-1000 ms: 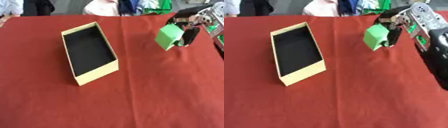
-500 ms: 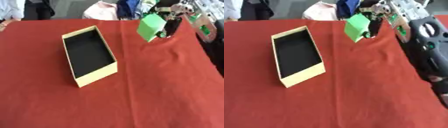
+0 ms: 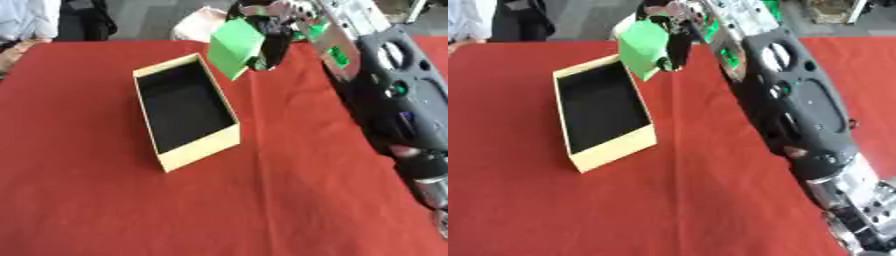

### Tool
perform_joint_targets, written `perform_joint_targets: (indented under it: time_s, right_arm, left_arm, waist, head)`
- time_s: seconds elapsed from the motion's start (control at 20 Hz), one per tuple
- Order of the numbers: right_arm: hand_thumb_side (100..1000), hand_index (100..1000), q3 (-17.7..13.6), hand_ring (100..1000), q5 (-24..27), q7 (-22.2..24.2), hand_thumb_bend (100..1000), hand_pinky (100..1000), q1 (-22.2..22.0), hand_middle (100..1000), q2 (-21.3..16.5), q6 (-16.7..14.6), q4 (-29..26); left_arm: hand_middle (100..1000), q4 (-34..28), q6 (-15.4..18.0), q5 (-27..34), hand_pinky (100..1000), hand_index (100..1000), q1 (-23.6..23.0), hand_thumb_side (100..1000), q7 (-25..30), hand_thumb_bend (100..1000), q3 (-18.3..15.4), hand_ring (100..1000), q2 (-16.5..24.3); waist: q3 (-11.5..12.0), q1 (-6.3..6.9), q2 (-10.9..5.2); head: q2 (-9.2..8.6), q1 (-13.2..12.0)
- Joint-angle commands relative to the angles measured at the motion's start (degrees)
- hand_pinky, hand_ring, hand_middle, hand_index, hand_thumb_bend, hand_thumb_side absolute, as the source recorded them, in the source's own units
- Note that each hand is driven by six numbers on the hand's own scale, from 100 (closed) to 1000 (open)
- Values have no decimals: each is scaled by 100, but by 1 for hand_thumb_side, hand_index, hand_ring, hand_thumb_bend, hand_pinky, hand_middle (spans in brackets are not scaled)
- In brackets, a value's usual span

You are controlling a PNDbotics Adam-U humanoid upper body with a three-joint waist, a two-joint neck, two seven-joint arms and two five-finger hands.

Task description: Pick up objects on the table and place them in the box.

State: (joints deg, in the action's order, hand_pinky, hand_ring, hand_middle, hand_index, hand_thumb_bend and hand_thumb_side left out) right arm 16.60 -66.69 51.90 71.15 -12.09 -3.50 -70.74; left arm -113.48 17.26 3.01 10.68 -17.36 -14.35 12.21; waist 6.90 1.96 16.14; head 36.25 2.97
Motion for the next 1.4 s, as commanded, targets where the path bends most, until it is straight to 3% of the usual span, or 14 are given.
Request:
perform_joint_targets:
  time_s: [0.05, 0.55, 1.05, 1.15, 1.2, 1.25, 1.35, 1.4]
  right_arm:
    - [100, 482, -95, 597, -153, -93, 100, 685, 152, 405, 321, 40, 45]
    - [100, 479, -253, 591, -746, -721, 100, 667, 21, 387, 1025, 321, 726]
    - [100, 473, -360, 583, -1286, -1254, 100, 655, -60, 373, 1180, 636, 1244]
    - [148, 601, -362, 597, -1295, -1235, 100, 669, -72, 400, 1202, 621, 1309]
    - [226, 811, -354, 620, -1280, -1189, 100, 692, -83, 460, 1215, 588, 1350]
    - [269, 951, -350, 653, -1263, -1133, 100, 717, -86, 520, 1221, 547, 1378]
    - [307, 996, -347, 671, -1247, -995, 100, 727, -93, 556, 1232, 453, 1435]
    - [397, 1000, -344, 733, -1270, -923, 195, 769, -90, 669, 1226, 420, 1458]
  left_arm:
    - [593, -111, 13, 46, 576, 727, 78, 363, 31, 100, 18, 617, 185]
    - [593, -111, 8, 98, 575, 726, 128, 365, 77, 100, 43, 617, 158]
    - [593, -111, -15, 86, 573, 725, 124, 368, 94, 100, 37, 618, 119]
    - [593, -111, -18, 85, 573, 725, 127, 368, 99, 100, 39, 618, 112]
    - [593, -111, -19, 84, 573, 725, 127, 367, 101, 100, 41, 618, 110]
    - [593, -111, -18, 83, 573, 725, 127, 365, 102, 100, 41, 618, 110]
    - [593, -111, -18, 84, 573, 725, 133, 367, 104, 100, 43, 618, 109]
    - [593, -111, -19, 84, 573, 725, 133, 367, 106, 100, 44, 618, 108]
  waist:
    - [57, -77, -199]
    - [157, -112, -161]
    - [198, -128, -97]
    - [212, -128, -87]
    - [219, -127, -82]
    - [223, -126, -80]
    - [229, -126, -76]
    - [229, -127, -74]
  head:
    - [47, 65]
    - [61, 253]
    - [75, 247]
    - [74, 250]
    - [77, 254]
    - [79, 255]
    - [81, 255]
    - [85, 257]
